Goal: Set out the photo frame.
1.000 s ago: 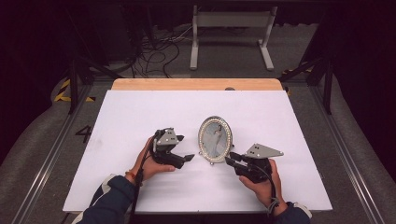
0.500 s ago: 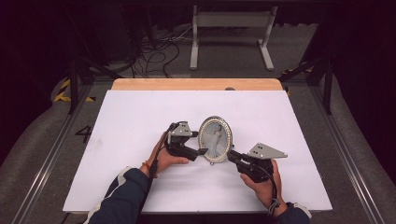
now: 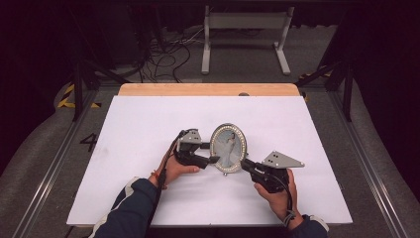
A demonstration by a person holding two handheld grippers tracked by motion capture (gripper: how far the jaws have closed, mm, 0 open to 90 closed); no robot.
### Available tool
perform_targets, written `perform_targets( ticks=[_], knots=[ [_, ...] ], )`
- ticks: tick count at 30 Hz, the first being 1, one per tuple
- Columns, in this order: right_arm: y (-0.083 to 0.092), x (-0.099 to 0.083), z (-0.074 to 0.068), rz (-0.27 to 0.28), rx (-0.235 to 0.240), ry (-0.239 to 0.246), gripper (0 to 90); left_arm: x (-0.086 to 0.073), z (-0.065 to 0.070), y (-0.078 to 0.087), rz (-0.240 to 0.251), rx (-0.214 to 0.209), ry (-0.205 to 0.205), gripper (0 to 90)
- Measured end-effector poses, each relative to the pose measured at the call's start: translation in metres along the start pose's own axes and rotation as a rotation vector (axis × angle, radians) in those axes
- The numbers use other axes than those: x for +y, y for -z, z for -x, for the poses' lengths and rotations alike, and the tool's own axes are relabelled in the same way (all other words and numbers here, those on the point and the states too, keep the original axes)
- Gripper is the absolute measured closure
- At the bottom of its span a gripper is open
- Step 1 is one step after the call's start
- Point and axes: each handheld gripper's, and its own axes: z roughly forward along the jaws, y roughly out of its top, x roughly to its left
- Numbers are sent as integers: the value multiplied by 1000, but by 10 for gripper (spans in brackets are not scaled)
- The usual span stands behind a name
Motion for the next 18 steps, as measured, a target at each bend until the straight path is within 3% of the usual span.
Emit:
perform_targets(
  ticks=[13,18],
  knots=[
    [-4,2,10,-3,-2,-10,821,-4,3,8,-17,20,-13,450],
    [-5,3,9,2,-9,-4,811,-1,5,6,3,43,-14,390]
  ],
)
